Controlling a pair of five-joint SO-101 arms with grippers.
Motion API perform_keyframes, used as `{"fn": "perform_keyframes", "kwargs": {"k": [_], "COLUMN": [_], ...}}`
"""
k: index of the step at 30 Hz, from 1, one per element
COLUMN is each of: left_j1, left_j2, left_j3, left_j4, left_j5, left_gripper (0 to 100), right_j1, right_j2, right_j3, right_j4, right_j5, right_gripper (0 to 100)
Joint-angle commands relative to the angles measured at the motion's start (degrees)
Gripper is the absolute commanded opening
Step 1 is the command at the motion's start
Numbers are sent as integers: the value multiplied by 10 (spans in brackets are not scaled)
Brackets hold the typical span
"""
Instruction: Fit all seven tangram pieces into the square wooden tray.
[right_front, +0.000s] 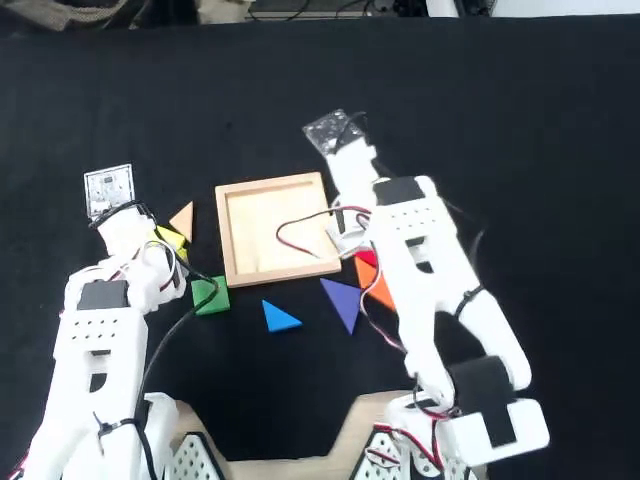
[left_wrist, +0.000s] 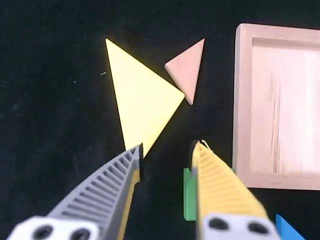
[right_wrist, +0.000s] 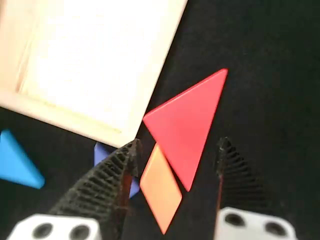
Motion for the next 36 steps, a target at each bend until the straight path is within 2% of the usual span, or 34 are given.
{"fn": "perform_keyframes", "kwargs": {"k": [1,11,20,23,28,33,36], "left_j1": [-3,-3,-7,-8,-9,-9,-9], "left_j2": [-5,-5,-4,-4,-10,-11,-11], "left_j3": [-3,-3,-1,7,30,30,31], "left_j4": [-11,-11,-12,-30,-69,-70,-71], "left_j5": [4,7,7,7,7,7,7], "left_gripper": [174,170,170,170,170,170,170], "right_j1": [-6,4,23,48,50,50,48], "right_j2": [-22,7,102,147,220,211,196], "right_j3": [-31,-29,-57,-100,-145,-180,-173], "right_j4": [18,18,-55,-50,-47,19,22], "right_j5": [34,30,4,4,4,4,4], "right_gripper": [247,251,249,248,248,248,248]}}
